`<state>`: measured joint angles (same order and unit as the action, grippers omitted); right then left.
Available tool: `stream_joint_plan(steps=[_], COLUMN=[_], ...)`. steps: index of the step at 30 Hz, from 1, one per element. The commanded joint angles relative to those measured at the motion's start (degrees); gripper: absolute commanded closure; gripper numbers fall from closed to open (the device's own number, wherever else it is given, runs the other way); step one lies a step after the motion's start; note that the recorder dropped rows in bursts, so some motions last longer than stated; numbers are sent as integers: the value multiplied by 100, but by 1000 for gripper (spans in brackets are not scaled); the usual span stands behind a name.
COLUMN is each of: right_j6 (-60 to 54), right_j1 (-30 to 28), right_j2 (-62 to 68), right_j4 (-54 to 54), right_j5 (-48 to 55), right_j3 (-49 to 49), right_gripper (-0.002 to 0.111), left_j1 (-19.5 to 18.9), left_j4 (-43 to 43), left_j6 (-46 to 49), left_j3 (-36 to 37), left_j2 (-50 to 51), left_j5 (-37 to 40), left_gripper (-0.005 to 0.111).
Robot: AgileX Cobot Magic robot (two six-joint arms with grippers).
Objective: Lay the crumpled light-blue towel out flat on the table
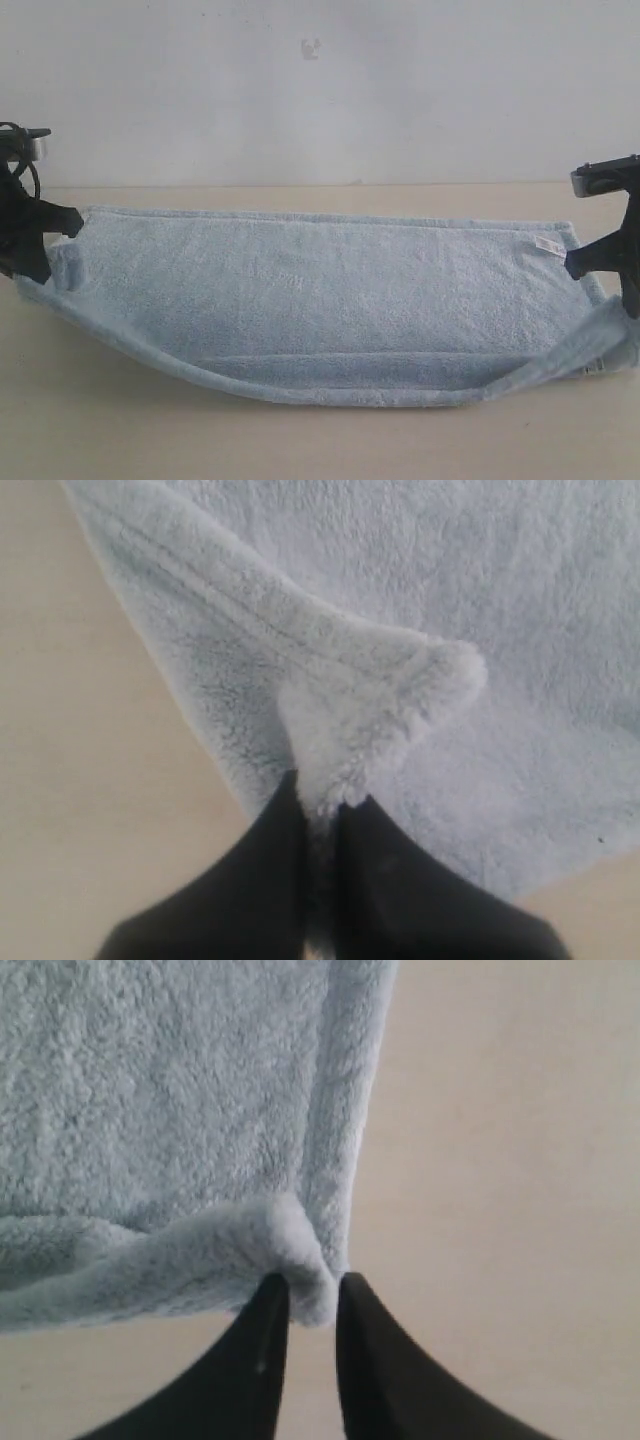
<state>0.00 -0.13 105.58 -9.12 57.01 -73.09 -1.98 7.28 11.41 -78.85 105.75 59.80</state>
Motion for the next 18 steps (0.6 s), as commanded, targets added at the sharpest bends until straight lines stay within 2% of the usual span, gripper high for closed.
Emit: stream_joint_plan(steps=[1, 3, 6, 13, 15, 18], right_j6=[0, 0, 31, 95, 95, 84], right_j1=[-52, -52, -52, -52, -52, -52], right_j2=[-39, -39, -39, -49, -49, -49], right_j4=[30, 30, 41, 273, 365, 459], right_j5=[691, 994, 1295, 1295, 1295, 1280], right_j3=[27, 44, 44, 44, 44, 44], right_gripper=[72, 68, 67, 67, 68, 68], left_j1=[-14, -14, -14, -14, -14, -14], left_j4=[-105, -147, -236, -236, -315, -328], left_j6=[70, 70, 70, -53, -53, -63], left_j3=[35, 35, 36, 494, 637, 780], left_j2=[-103, -103, -103, -103, -103, -103], left_j5=[677, 970, 1016, 1016, 1016, 1016], left_gripper=[102, 97, 83, 34, 29, 33])
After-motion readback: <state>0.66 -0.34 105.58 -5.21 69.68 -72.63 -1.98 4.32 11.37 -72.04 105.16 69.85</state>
